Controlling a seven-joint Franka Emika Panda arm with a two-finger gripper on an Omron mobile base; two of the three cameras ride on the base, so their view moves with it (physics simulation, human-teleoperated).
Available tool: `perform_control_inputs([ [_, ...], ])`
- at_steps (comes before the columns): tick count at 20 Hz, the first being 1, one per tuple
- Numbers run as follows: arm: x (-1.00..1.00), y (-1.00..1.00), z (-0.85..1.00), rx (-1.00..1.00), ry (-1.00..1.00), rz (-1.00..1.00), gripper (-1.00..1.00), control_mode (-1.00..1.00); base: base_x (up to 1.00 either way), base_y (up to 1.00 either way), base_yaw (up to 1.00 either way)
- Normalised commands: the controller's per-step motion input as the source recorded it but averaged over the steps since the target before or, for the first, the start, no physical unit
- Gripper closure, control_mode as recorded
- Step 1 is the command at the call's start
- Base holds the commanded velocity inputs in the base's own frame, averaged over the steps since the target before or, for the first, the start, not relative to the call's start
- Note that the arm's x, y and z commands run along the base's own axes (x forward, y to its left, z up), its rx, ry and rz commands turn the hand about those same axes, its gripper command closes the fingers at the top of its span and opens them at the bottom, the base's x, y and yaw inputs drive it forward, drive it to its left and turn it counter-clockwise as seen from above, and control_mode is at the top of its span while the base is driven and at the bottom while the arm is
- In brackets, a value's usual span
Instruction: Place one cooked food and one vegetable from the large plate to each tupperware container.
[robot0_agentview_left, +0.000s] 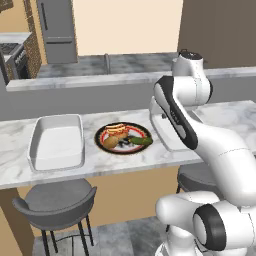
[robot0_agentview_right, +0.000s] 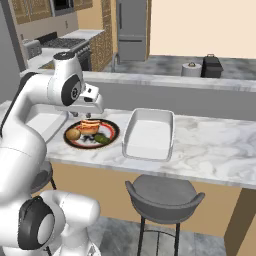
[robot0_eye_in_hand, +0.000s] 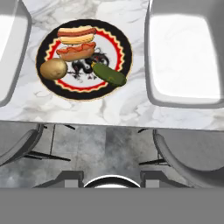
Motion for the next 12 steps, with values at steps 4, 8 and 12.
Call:
perform_control_inputs([
  [4,0.0,0.0,0.0,0.0,0.0,0.0,-1.0,1.0,0.0,0.0,0.0],
  [8,0.0,0.0,0.0,0.0,0.0,0.0,-1.0,1.0,0.0,0.23,-0.04],
  [12,0.0,0.0,0.0,0.0,0.0,0.0,-1.0,1.0,0.03,0.49,-0.18],
])
